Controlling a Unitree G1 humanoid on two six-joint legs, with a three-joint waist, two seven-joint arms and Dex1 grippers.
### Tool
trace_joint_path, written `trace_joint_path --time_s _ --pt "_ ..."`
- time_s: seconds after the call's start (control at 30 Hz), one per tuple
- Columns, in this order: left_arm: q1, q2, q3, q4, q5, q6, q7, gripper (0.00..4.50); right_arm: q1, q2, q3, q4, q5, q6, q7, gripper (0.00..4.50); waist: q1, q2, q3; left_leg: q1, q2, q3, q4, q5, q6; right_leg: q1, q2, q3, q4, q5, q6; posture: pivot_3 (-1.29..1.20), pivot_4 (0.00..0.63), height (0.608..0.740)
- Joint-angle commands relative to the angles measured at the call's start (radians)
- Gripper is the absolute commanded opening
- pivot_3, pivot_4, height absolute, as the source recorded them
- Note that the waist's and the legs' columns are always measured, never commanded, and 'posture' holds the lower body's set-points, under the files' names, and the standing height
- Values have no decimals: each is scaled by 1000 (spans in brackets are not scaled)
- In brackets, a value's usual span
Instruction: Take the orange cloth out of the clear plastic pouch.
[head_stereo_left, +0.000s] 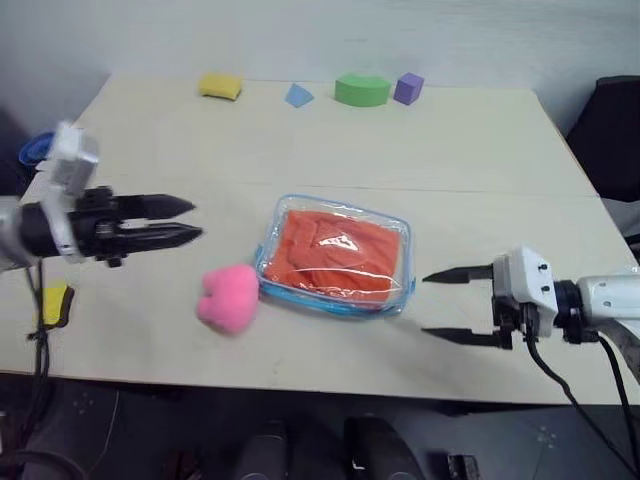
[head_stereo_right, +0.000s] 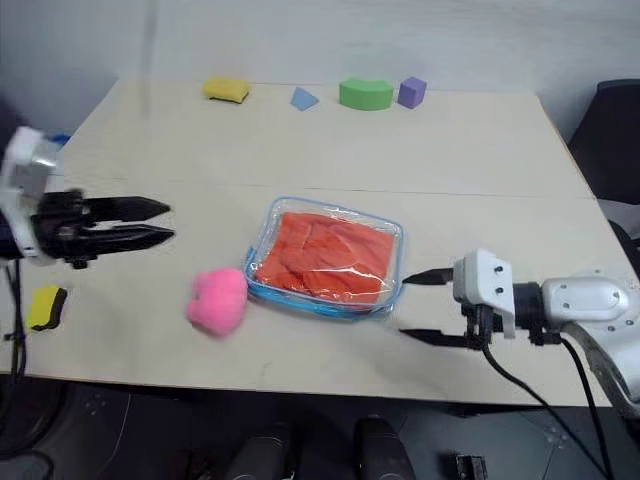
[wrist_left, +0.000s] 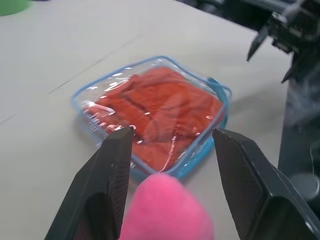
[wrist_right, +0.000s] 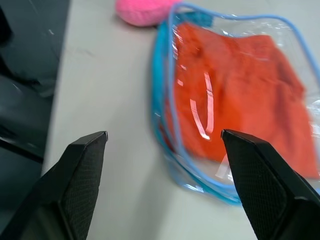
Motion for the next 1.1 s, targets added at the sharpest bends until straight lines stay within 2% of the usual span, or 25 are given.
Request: trace_joint_path --time_s 0.03,0.1,0.2,0.3,0.37,0.47,0.57,0.73,0.8,0.93,1.1 --pt "-14 -13 -220 -61 237 -282 -68 2664 26 8 -48 -102 70 87 -55 3779 -1 0 0 0 0 0 0 0 -1 0 0 0 0 0 0 0 150 740" --pt "-25 -27 -335 -11 392 -487 -104 2664 43 15 -51 -130 71 110 -75 3779 -6 0 0 0 0 1 -1 2 -3 -1 2 1 0 0 0 0 150 740" --pt "-88 -87 -468 168 587 -776 -122 2664 64 24 -55 -159 62 131 -103 3779 0 0 0 0 0 2 -1 2 -3 -2 3 2 0 0 0 0 150 740" --pt "-151 -151 -507 316 671 -931 -106 2664 73 34 -59 -177 57 145 -127 3779 3 0 0 0 0 2 0 0 1 -1 3 2 0 0 0 0 150 740" --pt "-179 -213 -506 381 686 -974 -72 2664 87 39 -61 -191 51 149 -140 3779 3 0 0 -1 0 2 1 -1 2 -1 2 2 0 0 0 0 150 740" --pt "-178 -268 -487 412 668 -970 -62 2664 112 47 -66 -210 42 152 -154 3779 4 0 0 -1 0 2 1 -1 2 -1 2 2 0 0 0 0 150 740" --pt "-174 -275 -476 423 676 -988 -64 2108 130 54 -71 -222 39 153 -166 3824 2 0 0 -1 0 1 1 0 1 -1 2 1 0 0 1 0 150 740" --pt "-157 -276 -466 414 661 -975 -79 515 142 65 -65 -218 22 142 -174 3824 1 0 0 -1 0 2 2 0 1 -1 2 2 2 0 1 0 150 740" --pt "-149 -274 -461 408 658 -973 -82 15 134 70 -57 -211 12 140 -175 3824 2 0 0 -1 0 1 2 0 1 -1 2 2 2 0 1 0 150 740" --pt "-124 -286 -440 375 609 -886 -90 15 125 79 -43 -196 -11 134 -173 3824 1 0 0 -1 0 1 2 0 1 -1 2 2 2 0 1 0 150 740" --pt "-83 -380 -370 196 453 -574 -12 15 118 110 -25 -186 -32 136 -193 3824 4 0 0 -1 0 1 2 0 1 -1 2 2 6 0 1 0 150 740"
